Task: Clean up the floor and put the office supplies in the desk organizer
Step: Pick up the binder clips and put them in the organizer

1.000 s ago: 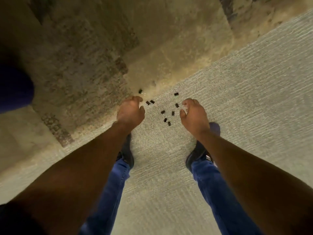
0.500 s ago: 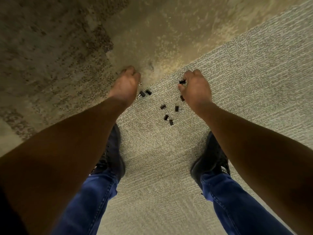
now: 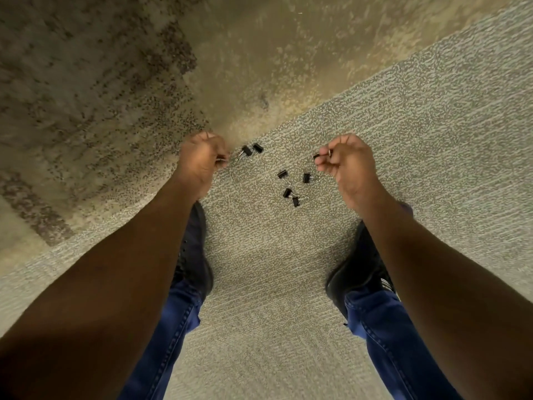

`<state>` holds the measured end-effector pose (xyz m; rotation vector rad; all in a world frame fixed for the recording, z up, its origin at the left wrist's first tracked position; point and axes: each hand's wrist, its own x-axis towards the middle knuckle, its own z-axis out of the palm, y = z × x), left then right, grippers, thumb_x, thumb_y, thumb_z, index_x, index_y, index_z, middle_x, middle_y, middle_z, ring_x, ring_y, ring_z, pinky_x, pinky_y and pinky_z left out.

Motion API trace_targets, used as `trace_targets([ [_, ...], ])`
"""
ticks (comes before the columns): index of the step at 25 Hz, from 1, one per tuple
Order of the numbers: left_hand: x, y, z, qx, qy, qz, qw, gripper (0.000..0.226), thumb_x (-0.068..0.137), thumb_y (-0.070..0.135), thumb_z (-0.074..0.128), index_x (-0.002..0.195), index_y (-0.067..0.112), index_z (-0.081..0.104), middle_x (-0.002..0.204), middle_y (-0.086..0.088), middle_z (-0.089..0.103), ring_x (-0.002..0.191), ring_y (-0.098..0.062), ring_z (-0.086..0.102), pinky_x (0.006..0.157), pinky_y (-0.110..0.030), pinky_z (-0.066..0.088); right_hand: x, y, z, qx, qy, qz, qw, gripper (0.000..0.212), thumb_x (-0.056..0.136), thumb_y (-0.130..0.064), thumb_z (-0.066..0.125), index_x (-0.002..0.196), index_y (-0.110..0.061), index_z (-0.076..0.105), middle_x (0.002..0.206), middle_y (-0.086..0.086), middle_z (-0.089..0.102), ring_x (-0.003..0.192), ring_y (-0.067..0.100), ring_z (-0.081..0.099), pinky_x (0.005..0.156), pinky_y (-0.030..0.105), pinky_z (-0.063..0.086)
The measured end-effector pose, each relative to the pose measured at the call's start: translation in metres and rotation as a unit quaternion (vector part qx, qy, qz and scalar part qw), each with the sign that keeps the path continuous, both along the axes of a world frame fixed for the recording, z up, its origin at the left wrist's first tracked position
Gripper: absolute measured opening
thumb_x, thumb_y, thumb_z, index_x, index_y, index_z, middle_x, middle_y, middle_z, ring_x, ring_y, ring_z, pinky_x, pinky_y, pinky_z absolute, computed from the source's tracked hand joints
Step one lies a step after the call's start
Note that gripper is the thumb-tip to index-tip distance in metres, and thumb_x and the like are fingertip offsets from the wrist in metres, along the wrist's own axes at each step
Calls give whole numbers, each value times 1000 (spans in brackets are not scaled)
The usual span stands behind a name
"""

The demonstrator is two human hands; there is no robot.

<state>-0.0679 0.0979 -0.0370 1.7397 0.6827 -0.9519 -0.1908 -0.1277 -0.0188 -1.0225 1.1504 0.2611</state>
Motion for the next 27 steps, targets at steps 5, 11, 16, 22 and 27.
trace_targets([
  [5, -15, -6, -9, 119, -132, -356, 917, 27, 78, 15, 75, 87, 22, 50, 83, 9, 55, 64, 1, 47, 54, -12, 38, -23, 2, -8, -126, 80, 117, 982, 12, 88, -18, 57, 78, -15, 51, 68, -2, 52, 58, 12, 47, 48, 21, 40],
  [11, -25, -23, -13, 167, -177, -424, 873, 27, 87, 23, 69, 98, 24, 45, 102, 1, 55, 82, -8, 52, 61, -17, 36, -23, 3, -19, -346, 38, 506, 790, 38, 90, -12, 59, 123, -19, 41, 90, 4, 57, 75, 16, 57, 60, 24, 44],
  [16, -25, -17, -14, 175, -202, -472, 840, 25, 93, 27, 60, 110, 14, 49, 105, -1, 50, 96, -14, 48, 81, -26, 37, -17, -1, -24, -378, 5, 626, 682, 30, 92, 1, 51, 118, -13, 45, 105, 11, 54, 84, 17, 52, 66, 24, 42],
  [22, -30, -6, -12, 134, -195, -402, 884, 24, 94, 35, 56, 102, 15, 49, 108, -6, 52, 96, -15, 52, 82, -30, 46, -32, -8, -25, -382, 36, 483, 788, 27, 92, -34, 58, 105, -13, 46, 87, 1, 53, 69, 8, 46, 54, 18, 32],
  [27, -27, -5, -3, -116, 4, -102, 988, 14, 94, 23, 58, 91, 17, 46, 86, 1, 58, 74, -10, 54, 62, -26, 48, -33, 2, -32, -384, 168, 404, 813, 47, 87, -60, 52, 87, -13, 56, 70, -1, 56, 54, 7, 49, 46, 17, 28],
])
